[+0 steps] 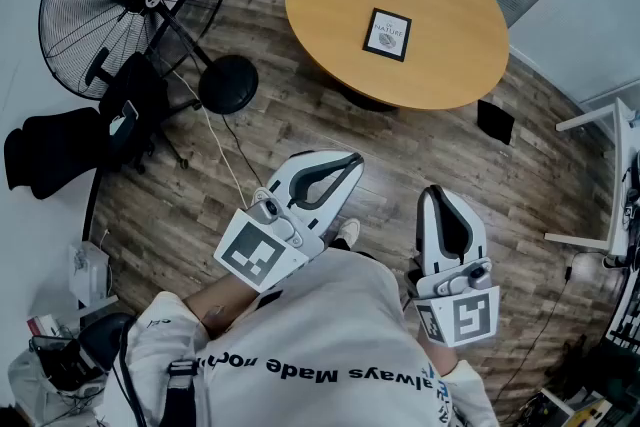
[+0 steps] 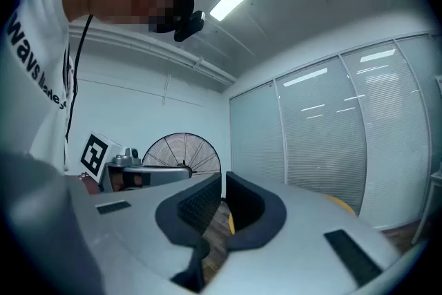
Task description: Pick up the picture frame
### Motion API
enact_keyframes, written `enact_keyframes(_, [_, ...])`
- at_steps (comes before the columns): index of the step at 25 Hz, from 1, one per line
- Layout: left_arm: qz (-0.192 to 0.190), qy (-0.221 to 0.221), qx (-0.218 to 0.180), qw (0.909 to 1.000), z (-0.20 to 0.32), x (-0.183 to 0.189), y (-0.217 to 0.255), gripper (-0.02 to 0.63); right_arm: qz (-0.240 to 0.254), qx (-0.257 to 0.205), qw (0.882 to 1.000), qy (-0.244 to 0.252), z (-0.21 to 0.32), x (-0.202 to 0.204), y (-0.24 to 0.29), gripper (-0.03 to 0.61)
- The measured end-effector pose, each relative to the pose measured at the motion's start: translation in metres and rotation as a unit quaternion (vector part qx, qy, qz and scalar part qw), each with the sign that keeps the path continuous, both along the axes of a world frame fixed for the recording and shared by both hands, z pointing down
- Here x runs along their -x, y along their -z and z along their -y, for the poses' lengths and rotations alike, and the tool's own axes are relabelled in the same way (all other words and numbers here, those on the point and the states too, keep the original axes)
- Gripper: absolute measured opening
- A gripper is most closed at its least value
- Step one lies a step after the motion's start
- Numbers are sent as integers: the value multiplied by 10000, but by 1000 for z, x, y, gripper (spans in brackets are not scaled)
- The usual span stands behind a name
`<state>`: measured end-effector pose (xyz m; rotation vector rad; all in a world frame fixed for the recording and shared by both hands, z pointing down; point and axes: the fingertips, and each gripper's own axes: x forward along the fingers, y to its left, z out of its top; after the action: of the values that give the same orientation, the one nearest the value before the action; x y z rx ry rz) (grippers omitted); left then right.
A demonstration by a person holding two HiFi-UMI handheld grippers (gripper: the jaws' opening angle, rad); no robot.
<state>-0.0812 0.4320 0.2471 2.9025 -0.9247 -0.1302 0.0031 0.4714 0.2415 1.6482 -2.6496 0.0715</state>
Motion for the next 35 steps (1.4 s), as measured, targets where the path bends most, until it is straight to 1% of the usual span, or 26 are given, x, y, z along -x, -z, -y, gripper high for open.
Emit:
enact_keyframes(6, [-25,6,-17,10000,2,10,2,28,145,-84,9998,-148,2,4,4,34])
enact_keyframes(10, [-28,-28,2,10000,8,18,2,28,28,-99,9998,-196,10,12,4,34])
enact_keyframes(14, [-40,-42,56,10000,18,37,-4,28,9,-102,9997,-207,19,28,0,34])
enact_keyframes(20, [19,-55,-8,10000,25,66,-6,28,-14,-66,9996,-258,27,53,-5,33])
enact_keyframes(25, [11,22,-15,10000,34,86,-4,28,-30,-54,9996,-285,34,65,-4,32])
enact_keyframes(35, [-39,32,-41,10000,42,89,-8,28,24,-145,9995,-290,46,66,-7,32])
